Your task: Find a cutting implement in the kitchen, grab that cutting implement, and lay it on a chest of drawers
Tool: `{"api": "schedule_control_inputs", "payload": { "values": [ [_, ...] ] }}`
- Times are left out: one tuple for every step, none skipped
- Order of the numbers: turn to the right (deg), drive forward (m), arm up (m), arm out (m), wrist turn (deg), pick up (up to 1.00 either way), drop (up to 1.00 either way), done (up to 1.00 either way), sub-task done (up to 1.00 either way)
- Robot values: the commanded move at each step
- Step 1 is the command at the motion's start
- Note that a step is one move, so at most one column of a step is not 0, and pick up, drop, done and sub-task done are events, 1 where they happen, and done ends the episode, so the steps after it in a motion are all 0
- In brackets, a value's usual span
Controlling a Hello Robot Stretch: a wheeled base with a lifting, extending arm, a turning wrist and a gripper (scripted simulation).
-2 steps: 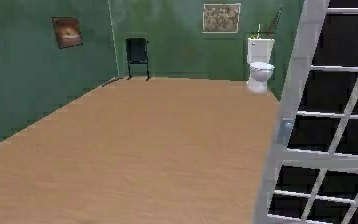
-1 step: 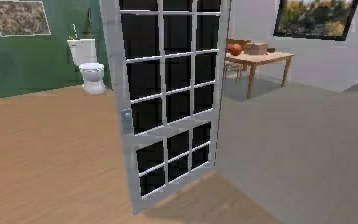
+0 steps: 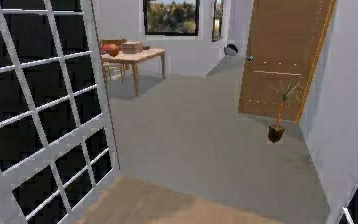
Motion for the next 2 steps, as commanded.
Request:
{"api": "schedule_control_inputs", "payload": {
  "values": [
    [45.0, 0.00, 0.00, 0.00, 0.0, 0.00, 0.00, 0.00, 0.00],
    [45.0, 0.00, 0.00, 0.00, 0.0, 0.00, 0.00, 0.00, 0.00]
  ]
}}
